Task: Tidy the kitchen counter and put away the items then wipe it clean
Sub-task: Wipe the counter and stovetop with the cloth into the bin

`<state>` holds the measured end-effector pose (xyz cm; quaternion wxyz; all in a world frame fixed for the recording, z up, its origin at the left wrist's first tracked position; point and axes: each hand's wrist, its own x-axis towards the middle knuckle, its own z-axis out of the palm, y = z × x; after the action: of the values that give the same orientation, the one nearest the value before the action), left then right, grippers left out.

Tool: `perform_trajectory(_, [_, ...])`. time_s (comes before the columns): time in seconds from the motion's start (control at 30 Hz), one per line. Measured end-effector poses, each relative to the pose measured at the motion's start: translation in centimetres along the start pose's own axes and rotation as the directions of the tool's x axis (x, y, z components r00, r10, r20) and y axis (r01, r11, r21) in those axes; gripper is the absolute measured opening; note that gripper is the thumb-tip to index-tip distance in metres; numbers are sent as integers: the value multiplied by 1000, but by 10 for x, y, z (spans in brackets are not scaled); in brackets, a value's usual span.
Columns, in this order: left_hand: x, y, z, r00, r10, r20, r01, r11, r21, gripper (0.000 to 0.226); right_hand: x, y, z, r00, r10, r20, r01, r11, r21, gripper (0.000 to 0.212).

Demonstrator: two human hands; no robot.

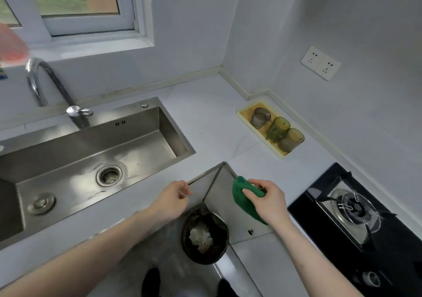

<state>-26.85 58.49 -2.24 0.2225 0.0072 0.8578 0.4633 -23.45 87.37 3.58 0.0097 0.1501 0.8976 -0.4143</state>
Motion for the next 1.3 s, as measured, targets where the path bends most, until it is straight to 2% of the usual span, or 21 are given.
perform_trajectory(0.1, [9, -14, 11, 998, -65, 3, 64, 988, 137, 16, 41, 28, -15, 995, -95, -32, 91, 989, -115, 25])
perform_trajectory(0.17, [13, -23, 29, 994, -103, -23, 105, 974, 201, 15, 70, 50, -22, 984, -178, -4, 174, 963, -204, 24])
perform_trajectory(0.23, [16, -31, 53, 986, -160, -52, 168, 958, 231, 12, 100, 76, -26, 969, -244, 51, 248, 932, -263, 24])
perform_trajectory(0.37, [20, -56, 103, 947, -320, -19, 314, 916, 251, 13, 127, 123, -17, 933, -331, 140, 360, 860, -361, 26])
perform_trajectory(0.47, [21, -78, 144, 907, -421, 9, 399, 865, 304, 23, 131, 156, 2, 905, -344, 251, 415, 843, -342, 30])
perform_trajectory(0.53, [21, -91, 166, 881, -473, 29, 437, 835, 333, 29, 122, 176, 17, 894, -325, 307, 411, 868, -280, 40])
perform_trajectory(0.63, [26, -111, 195, 841, -539, 52, 489, 797, 354, 32, 103, 201, 36, 911, -321, 260, 381, 896, -228, 58])
perform_trajectory(0.73, [44, -142, 221, 817, -575, 33, 530, 772, 350, 32, 99, 215, 56, 913, -381, 147, 404, 895, -190, 64])
perform_trajectory(0.9, [86, -198, 272, 768, -635, 86, 565, 735, 376, 31, 98, 230, 68, 892, -448, 56, 450, 873, -186, 69])
perform_trajectory(1.0, [113, -238, 307, 749, -648, 135, 592, 747, 302, 17, 98, 230, 68, 885, -464, 48, 464, 866, -188, 68])
perform_trajectory(1.07, [131, -289, 337, 725, -672, 152, 631, 736, 245, 18, 99, 233, 70, 886, -463, 37, 461, 865, -197, 66])
perform_trajectory(1.1, [139, -325, 358, 724, -673, 151, 647, 739, 186, 30, 98, 234, 71, 888, -459, 32, 456, 869, -193, 64])
perform_trajectory(1.17, [157, -413, 410, 734, -652, 191, 657, 753, 47, 73, 97, 237, 72, 887, -461, 13, 456, 873, -173, 59])
perform_trajectory(1.2, [159, -423, 423, 725, -656, 209, 676, 736, -34, 79, 97, 238, 73, 884, -468, 3, 462, 871, -167, 58])
perform_trajectory(1.27, [161, -443, 442, 672, -709, 216, 739, 662, -126, 64, 97, 238, 75, 879, -476, -13, 468, 869, -158, 57])
perform_trajectory(1.3, [164, -429, 448, 643, -732, 226, 766, 611, -201, 58, 97, 244, 78, 872, -489, -15, 480, 861, -169, 57])
